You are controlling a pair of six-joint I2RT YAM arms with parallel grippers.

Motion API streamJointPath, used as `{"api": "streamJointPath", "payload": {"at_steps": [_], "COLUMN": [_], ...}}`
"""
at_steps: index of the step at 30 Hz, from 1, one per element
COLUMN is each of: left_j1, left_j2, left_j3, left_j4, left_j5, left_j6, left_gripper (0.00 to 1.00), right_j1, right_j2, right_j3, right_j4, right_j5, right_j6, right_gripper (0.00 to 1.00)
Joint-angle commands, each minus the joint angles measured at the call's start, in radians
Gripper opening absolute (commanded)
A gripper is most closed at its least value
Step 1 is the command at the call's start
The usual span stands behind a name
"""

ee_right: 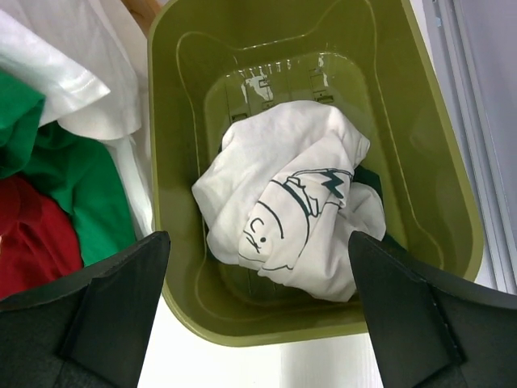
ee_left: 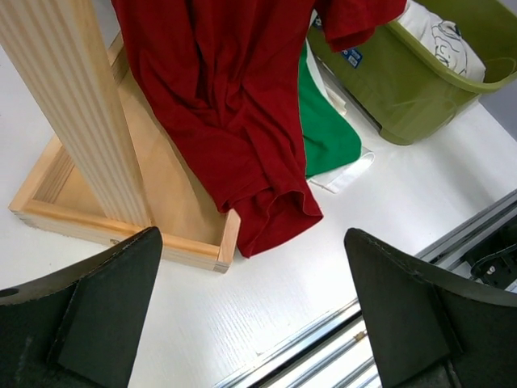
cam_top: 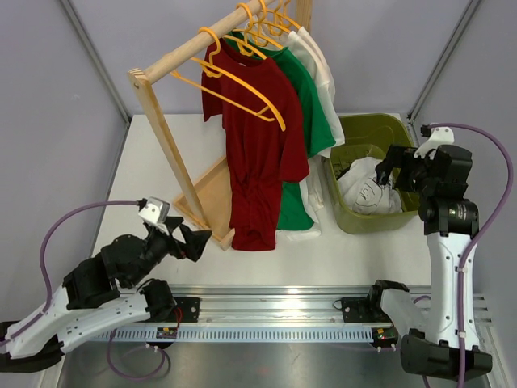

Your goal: Remove the t-shirt from the hanger

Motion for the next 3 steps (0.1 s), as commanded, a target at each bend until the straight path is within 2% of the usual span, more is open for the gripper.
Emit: {"api": "streamJointPath", "payload": {"at_steps": [1,3], "left_j1": [-0.002,-0.004], "left_j2": [-0.007,-0.004], "left_j3": [-0.009,-0.008], "left_j4": [0.019,0.021], "left_j5": [-0.035,-0.038], "left_j6": [-0.021,-0.020], "left_gripper": [0.99,0.99], "right_j1": [0.001,0.001], "right_j2": [-0.063,-0.069], "right_j3": [-0.030,-0.044], "right_j4": [0.058,0.069], "right_j5": [0.020,0.013], "right_j6": [-0.007,-0.039], "right_gripper": [0.99,1.00]}}
